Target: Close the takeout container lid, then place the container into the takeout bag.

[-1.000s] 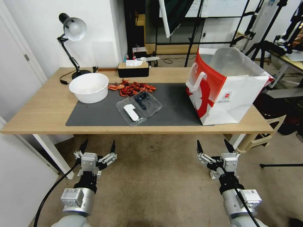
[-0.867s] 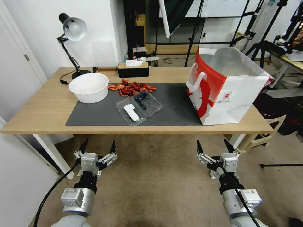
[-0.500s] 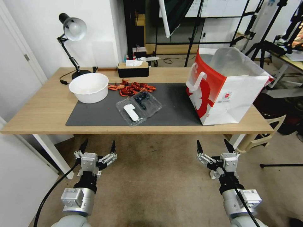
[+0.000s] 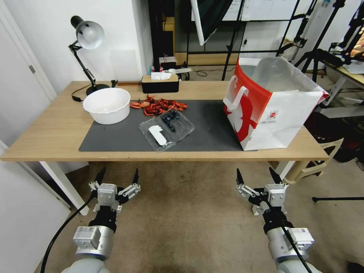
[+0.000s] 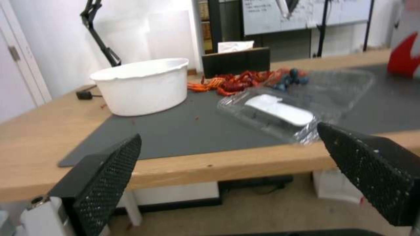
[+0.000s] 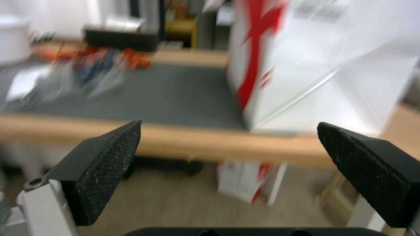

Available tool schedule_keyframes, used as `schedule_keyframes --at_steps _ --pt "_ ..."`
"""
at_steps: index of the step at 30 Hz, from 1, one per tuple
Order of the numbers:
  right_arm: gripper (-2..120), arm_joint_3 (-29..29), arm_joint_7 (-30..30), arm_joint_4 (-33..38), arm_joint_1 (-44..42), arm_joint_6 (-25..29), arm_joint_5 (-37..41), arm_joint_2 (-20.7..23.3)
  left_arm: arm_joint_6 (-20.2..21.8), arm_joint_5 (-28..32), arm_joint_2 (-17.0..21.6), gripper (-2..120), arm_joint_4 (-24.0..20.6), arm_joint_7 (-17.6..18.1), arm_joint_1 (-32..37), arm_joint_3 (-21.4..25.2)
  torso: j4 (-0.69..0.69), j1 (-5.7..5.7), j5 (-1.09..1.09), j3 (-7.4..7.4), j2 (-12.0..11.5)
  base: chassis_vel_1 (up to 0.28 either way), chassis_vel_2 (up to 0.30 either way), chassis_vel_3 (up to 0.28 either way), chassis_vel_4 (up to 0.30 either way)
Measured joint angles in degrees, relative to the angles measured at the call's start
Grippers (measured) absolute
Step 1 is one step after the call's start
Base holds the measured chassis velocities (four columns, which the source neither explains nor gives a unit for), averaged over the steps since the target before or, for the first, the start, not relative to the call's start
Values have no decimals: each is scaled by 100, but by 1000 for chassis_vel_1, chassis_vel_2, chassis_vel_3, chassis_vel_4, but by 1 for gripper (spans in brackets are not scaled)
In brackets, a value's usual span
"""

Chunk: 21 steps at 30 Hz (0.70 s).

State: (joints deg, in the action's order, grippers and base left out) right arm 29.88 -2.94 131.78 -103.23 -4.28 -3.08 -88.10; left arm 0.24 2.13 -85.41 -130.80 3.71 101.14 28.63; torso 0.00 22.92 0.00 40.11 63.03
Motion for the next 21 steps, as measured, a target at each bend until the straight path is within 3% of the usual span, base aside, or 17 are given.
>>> schedule_keyframes --at_steps 2,4,6,21 --pt "100 -257 -449 -14 -23 -634 -477 -330 53 322 84 100 156 567 -297 -436 -1 0 1 0 0 0 0 0 0" --pt "100 -283 -498 -16 -25 -705 -531 -365 67 409 106 100 196 718 -379 -558 -1 0 0 0 0 0 0 0 0" --pt "100 -287 -575 -27 -19 -767 -603 -402 87 687 171 100 344 1198 -654 -974 -3 0 -1 0 0 0 0 0 0" --pt "100 -277 -587 23 5 -745 -619 -403 -67 716 198 100 411 1240 -621 -1080 0 0 0 0 0 0 0 0 0"
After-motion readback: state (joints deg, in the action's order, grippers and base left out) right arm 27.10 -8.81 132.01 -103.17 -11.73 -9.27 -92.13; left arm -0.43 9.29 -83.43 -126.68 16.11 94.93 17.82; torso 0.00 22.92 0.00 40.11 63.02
